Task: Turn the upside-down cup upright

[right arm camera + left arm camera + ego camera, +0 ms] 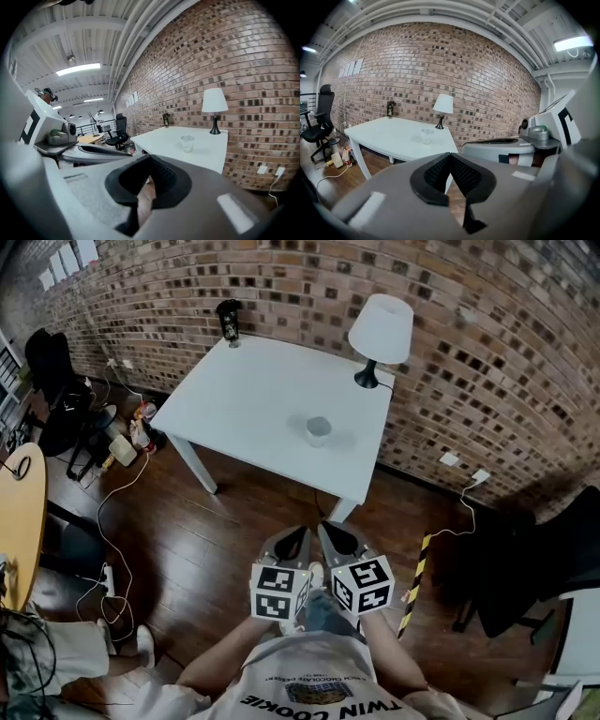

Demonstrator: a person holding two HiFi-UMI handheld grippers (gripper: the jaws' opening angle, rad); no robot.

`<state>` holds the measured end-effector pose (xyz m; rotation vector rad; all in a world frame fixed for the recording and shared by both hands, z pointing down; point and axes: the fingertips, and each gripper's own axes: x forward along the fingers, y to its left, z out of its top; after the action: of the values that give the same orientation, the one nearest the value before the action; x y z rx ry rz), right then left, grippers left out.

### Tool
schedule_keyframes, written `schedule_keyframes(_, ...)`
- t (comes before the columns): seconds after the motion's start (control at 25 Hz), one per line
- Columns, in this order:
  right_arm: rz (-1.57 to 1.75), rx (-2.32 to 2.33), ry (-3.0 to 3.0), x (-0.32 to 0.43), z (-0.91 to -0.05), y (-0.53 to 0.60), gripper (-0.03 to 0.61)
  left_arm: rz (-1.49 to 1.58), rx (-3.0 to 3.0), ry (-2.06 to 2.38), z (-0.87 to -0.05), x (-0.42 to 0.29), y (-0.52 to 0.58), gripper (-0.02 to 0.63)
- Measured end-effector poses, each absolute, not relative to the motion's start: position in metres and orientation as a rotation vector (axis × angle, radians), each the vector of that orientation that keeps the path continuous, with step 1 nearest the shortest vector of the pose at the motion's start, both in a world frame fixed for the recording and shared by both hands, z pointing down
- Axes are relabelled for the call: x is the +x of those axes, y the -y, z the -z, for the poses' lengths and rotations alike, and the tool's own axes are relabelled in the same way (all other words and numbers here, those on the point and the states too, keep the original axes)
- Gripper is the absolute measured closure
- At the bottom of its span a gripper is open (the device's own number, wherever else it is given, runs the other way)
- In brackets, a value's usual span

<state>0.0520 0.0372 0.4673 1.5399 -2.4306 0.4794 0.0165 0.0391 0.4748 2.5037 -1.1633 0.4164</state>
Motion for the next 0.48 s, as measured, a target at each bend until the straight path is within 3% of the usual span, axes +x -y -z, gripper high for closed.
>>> schedule_keyframes(0.48, -0.491, 1.622, 2.412, 0.041, -0.457, -0.088, 0.575, -0.408, 2.522, 1.132, -0.464, 0.007, -0.087, 0.611)
